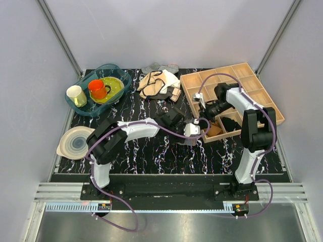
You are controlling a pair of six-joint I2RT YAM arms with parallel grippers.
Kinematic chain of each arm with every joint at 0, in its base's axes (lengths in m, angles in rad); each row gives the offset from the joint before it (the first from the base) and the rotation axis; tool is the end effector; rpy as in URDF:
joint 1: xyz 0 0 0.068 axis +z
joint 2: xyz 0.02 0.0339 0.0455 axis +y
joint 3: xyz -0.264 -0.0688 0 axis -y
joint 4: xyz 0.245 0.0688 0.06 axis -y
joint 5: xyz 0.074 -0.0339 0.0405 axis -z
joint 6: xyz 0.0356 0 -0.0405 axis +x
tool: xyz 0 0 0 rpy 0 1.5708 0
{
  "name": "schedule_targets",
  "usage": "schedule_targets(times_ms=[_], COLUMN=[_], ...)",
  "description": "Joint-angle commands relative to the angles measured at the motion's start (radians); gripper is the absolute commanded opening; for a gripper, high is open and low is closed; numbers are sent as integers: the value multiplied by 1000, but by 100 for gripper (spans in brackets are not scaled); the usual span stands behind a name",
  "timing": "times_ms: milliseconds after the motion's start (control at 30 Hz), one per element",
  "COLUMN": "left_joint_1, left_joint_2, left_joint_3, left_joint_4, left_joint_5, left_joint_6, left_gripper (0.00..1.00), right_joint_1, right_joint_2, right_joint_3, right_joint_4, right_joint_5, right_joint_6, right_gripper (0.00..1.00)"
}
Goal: Roll the underwear
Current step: Roll the underwear to the center of the board.
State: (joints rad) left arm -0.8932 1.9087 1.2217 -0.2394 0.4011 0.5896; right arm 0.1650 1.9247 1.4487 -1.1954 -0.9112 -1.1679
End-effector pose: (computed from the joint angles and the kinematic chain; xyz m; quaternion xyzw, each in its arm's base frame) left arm 0.2394 -0.3197 0.1682 0.6743 0.6430 -0.2337 0.2782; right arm 0.3378 0.0848 0.2069 -0.5371 0.7186 0.4070 0.1716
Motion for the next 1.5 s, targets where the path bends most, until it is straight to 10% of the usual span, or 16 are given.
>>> schedule_targets(times_ms=[0, 300, 633, 1000, 1467], left_joint_1=[52, 88, 192, 247, 249], left_joint_2=[99, 285, 506, 648, 678], left_joint_3=[45, 333, 593, 757, 840], left_joint_4=[-193, -444, -660, -693, -698], left_joint_5=[198, 309, 438, 574, 548], left_joint_6=[-82, -59, -125, -289, -352], left_gripper=[0, 0, 0, 4, 6], right_joint_1=[-28, -160, -160, 231, 303], right_joint_2=[-47, -231, -487, -601, -559], right_joint_3=[16, -128, -476, -718, -850], right_joint_4=[25, 53, 100, 797, 1042], right_joint_5=[-37, -120, -81, 309, 456], right_joint_6=[11, -76, -613, -394, -409], right_gripper=[54, 53, 72, 80, 78])
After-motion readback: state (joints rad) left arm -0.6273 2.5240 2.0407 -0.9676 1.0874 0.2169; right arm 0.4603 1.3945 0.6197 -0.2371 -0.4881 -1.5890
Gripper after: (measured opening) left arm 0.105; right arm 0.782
